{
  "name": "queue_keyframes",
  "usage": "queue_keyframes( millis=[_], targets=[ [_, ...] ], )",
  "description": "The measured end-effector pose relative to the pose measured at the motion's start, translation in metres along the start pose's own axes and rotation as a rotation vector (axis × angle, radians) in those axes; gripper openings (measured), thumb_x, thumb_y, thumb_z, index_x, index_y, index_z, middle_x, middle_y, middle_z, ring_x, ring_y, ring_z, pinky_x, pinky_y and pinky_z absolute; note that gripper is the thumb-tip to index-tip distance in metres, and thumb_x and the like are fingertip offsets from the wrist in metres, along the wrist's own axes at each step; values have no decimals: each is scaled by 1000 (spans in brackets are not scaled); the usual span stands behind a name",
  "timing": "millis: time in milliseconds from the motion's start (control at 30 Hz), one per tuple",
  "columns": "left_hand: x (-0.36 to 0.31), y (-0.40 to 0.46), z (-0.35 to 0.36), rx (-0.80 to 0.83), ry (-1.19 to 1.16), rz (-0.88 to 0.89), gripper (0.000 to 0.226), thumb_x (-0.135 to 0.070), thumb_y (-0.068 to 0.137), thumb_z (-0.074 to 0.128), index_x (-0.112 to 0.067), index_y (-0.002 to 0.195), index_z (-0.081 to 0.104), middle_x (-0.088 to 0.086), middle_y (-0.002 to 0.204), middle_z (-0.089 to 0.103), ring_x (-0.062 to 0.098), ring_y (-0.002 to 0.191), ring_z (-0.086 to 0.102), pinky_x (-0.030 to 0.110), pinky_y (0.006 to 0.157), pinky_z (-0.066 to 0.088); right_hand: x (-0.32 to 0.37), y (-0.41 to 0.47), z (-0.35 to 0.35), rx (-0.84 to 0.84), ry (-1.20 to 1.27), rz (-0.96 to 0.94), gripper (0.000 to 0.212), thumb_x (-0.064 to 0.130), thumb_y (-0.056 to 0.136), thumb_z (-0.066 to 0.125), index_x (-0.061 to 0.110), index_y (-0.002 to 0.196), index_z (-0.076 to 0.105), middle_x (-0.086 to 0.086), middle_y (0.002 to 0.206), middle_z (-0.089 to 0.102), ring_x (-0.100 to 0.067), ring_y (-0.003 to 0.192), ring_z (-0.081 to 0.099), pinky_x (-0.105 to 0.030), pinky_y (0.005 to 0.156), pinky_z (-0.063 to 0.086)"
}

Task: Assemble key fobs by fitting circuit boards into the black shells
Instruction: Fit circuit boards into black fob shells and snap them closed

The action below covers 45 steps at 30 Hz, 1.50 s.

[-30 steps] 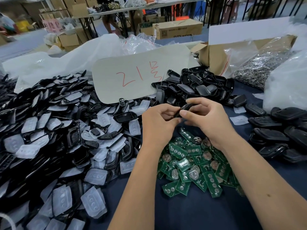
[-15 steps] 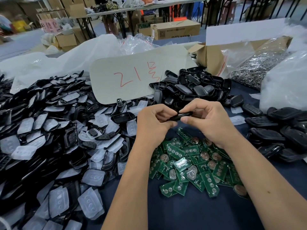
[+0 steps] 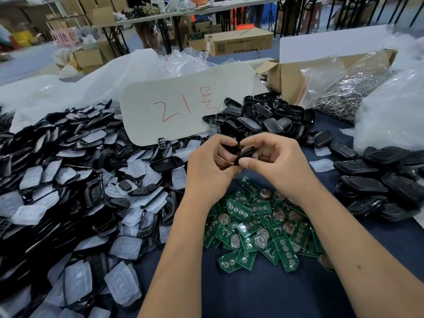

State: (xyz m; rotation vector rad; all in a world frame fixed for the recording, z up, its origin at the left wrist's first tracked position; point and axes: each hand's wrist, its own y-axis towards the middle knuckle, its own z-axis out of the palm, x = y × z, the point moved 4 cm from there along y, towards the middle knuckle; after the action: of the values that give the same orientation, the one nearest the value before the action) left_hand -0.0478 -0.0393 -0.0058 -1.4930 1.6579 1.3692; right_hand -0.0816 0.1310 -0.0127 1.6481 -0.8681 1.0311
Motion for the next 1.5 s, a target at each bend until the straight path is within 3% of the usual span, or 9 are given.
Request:
queue_keyframes(
  millis=[67,167,400,700,800,967,1067,1167,1500],
  targets=[
    [2,0,2,-3,-119,-67,38,-3,77,88,-27,98,70,-7,71,61,7,61,63,22,62,56,-4,0,-1,-44,90,62,28,14,89,82,19,115,73,-9,97,73,-18,80,66,-29,76,58],
    [7,-1,9,16,-385,-204,25,2,80,84,-10,91,65,4,77,64,15,72,66,30,68,62,-8,-1,1,-56,97,121,6,24,98,72,23,98,78,-1,73,66,-10,64,55,-25,60,46],
    [-1,-6,21,144,-884,-303,44,0,69,79,-3,107,57,13,91,73,29,90,75,31,74,63,-6,-2,3,-53,292,195,27,39,87,77,15,76,76,1,55,43,-11,50,33,-18,45,28],
    [1,-6,16,113,-786,-302,40,-7,68,82,-3,100,59,17,95,67,28,86,75,30,69,64,-4,-3,11,7,462,321,33,35,88,70,14,64,64,1,57,43,-8,46,33,-17,45,26],
    [-2,-4,10,188,-837,-285,46,-15,77,82,-18,121,70,9,93,68,19,77,73,28,69,63,-2,-5,14,81,596,416,33,32,91,65,19,60,70,4,57,42,-5,45,34,-18,45,20],
    [-8,-6,8,282,-910,-266,38,-26,81,78,-22,119,76,12,103,73,15,75,72,24,69,62,0,-7,16,164,716,468,35,28,97,57,16,68,74,2,62,38,-3,45,34,-20,46,14],
    [-8,-7,9,265,-919,-278,37,-24,77,81,-17,113,77,11,93,73,15,72,72,22,66,61,-1,-7,15,180,738,484,28,29,97,58,5,93,71,-1,66,42,-5,48,38,-15,39,22],
    [-5,-5,7,239,-912,-276,33,-20,76,82,-15,109,79,11,88,72,14,73,70,20,66,60,-5,-7,13,165,712,491,33,33,94,61,3,104,69,-4,68,52,-9,51,46,-15,36,31],
    [8,-1,5,91,-801,-342,29,10,93,64,-8,113,75,17,109,78,25,100,77,26,76,63,-8,0,4,-150,283,226,25,20,98,69,14,76,80,-7,65,64,-15,50,55,-21,42,41]
  ],
)
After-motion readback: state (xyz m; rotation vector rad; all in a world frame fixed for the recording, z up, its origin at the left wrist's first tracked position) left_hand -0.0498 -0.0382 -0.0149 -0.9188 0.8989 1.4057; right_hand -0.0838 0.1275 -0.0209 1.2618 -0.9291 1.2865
